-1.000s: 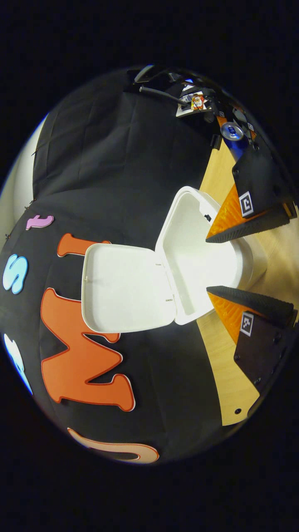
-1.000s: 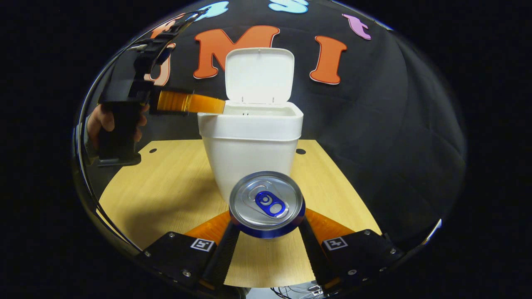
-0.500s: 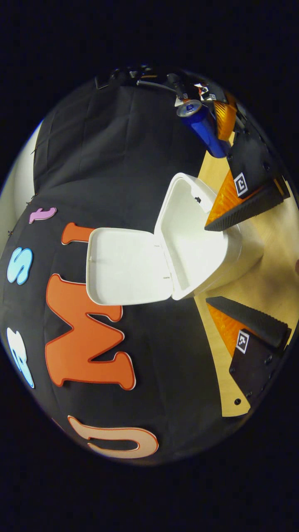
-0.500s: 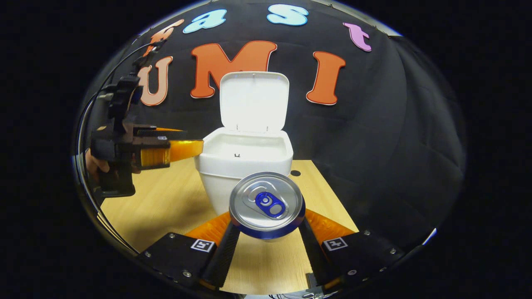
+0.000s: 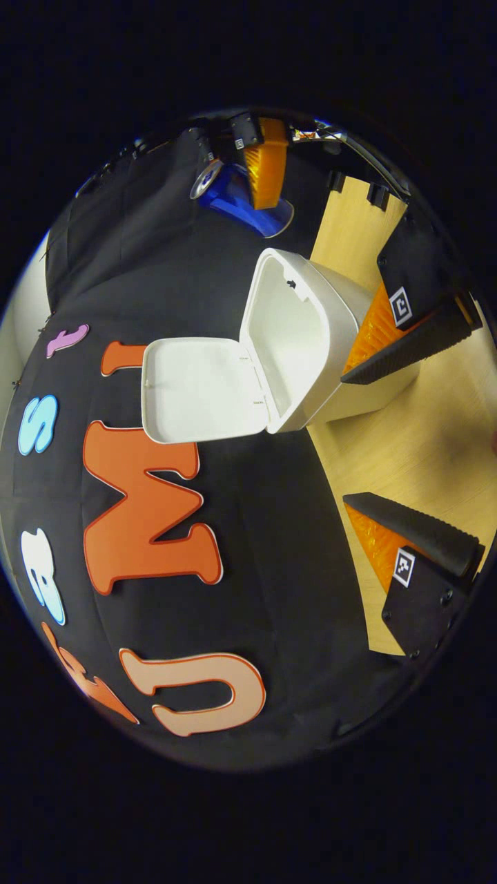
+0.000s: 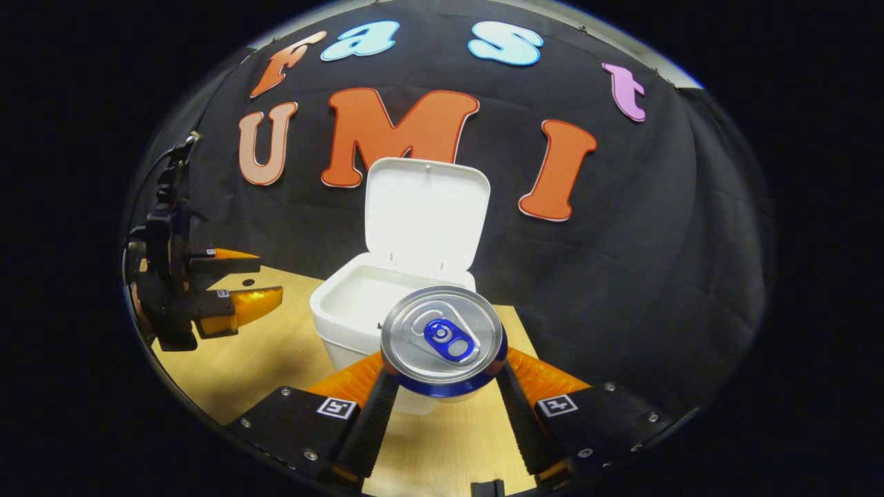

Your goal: Press the lid of the desktop garbage bin to open it, pick up the crumpled paper on the desktop and throw it into the bin, then pick up the pop can on the desktop and drop it into the bin, and finally close the garbage bin lid.

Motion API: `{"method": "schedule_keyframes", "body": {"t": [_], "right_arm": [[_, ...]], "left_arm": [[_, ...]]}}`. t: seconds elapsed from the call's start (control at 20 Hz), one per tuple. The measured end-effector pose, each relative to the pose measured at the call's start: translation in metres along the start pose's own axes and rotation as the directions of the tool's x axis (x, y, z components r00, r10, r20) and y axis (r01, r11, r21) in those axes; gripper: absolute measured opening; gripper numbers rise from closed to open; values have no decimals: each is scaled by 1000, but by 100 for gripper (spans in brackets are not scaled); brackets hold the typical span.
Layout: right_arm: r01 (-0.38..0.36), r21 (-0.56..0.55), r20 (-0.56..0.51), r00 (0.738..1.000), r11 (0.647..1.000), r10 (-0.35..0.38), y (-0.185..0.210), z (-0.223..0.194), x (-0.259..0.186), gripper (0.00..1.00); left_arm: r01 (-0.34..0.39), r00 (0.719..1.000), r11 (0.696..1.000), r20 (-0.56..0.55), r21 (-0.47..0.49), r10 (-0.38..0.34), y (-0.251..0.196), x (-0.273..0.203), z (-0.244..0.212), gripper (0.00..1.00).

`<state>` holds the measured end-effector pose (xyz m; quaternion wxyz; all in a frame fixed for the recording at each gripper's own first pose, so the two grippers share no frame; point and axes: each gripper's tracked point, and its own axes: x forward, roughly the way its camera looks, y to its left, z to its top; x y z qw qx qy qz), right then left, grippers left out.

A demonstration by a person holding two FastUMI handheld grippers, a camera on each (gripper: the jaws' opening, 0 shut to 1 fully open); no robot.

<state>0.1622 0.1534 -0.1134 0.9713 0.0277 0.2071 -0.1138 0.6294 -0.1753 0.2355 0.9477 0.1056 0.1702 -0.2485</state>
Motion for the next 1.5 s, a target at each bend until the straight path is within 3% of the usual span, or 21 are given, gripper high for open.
{"method": "schedule_keyframes", "body": {"t": [0.1, 0.15, 0.25, 0.3, 0.45, 0.85, 1.15, 1.5], "right_arm": [[-9, -18, 21, 1000, 1000, 9, -1, 14, 4, 75], [-15, -24, 31, 999, 1000, 16, 0, 21, 7, 80], [-27, -31, 46, 999, 999, 28, 0, 31, 14, 80], [-33, -35, 57, 998, 999, 35, 1, 36, 19, 80], [-52, -39, 70, 996, 998, 55, 5, 45, 33, 80], [-131, -24, 86, 987, 991, 133, 26, 64, 70, 80], [-152, -49, 56, 986, 987, 155, 39, 57, 94, 80], [-186, -53, 10, 982, 981, 187, 59, 42, 109, 80]], "left_arm": [[-33, 999, 999, -4, -15, 33, 11, -7, -4, 100], [-49, 999, 999, -6, -24, 49, 16, -11, -6, 100], [-89, 996, 995, -13, -42, 88, 28, -20, -11, 96], [-107, 994, 993, -18, -51, 106, 33, -24, -14, 100], [-159, 987, 984, -37, -81, 156, 49, -35, -25, 100], [-323, 946, 936, -83, -139, 314, 97, -70, -49, 100], [-397, 917, 905, -113, -150, 384, 120, -97, -66, 100], [-435, 899, 885, -128, -167, 418, 134, -109, -74, 100]]}}
